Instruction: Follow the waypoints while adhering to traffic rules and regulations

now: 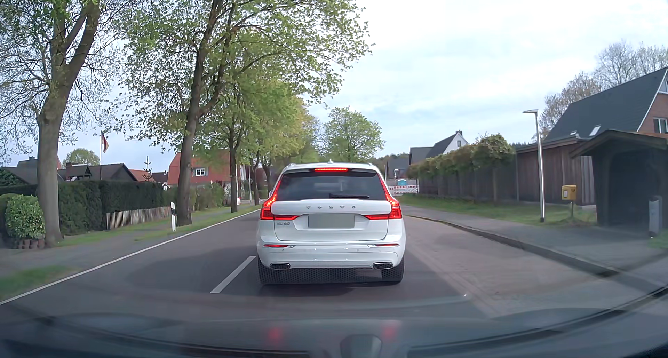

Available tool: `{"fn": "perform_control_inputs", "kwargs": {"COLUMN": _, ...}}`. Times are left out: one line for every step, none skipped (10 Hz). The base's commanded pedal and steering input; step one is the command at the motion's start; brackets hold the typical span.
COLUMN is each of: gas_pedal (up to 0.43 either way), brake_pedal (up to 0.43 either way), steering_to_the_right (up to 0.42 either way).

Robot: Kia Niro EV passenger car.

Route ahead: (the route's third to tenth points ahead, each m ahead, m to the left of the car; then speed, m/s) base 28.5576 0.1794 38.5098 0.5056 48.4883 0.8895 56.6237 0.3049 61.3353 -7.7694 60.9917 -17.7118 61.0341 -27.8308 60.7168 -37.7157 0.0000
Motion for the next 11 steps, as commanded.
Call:
{"fn": "perform_control_inputs", "kwargs": {"gas_pedal": 0.000, "brake_pedal": 0.262, "steering_to_the_right": -0.001}}
{"fn": "perform_control_inputs", "kwargs": {"gas_pedal": 0.000, "brake_pedal": 0.262, "steering_to_the_right": -0.001}}
{"fn": "perform_control_inputs", "kwargs": {"gas_pedal": 0.000, "brake_pedal": 0.262, "steering_to_the_right": -0.001}}
{"fn": "perform_control_inputs", "kwargs": {"gas_pedal": 0.000, "brake_pedal": 0.262, "steering_to_the_right": -0.001}}
{"fn": "perform_control_inputs", "kwargs": {"gas_pedal": 0.000, "brake_pedal": 0.268, "steering_to_the_right": -0.001}}
{"fn": "perform_control_inputs", "kwargs": {"gas_pedal": 0.000, "brake_pedal": 0.262, "steering_to_the_right": -0.001}}
{"fn": "perform_control_inputs", "kwargs": {"gas_pedal": 0.000, "brake_pedal": 0.268, "steering_to_the_right": -0.001}}
{"fn": "perform_control_inputs", "kwargs": {"gas_pedal": 0.000, "brake_pedal": 0.268, "steering_to_the_right": -0.001}}
{"fn": "perform_control_inputs", "kwargs": {"gas_pedal": 0.000, "brake_pedal": 0.262, "steering_to_the_right": -0.001}}
{"fn": "perform_control_inputs", "kwargs": {"gas_pedal": 0.000, "brake_pedal": 0.262, "steering_to_the_right": -0.001}}
{"fn": "perform_control_inputs", "kwargs": {"gas_pedal": 0.000, "brake_pedal": 0.268, "steering_to_the_right": -0.001}}
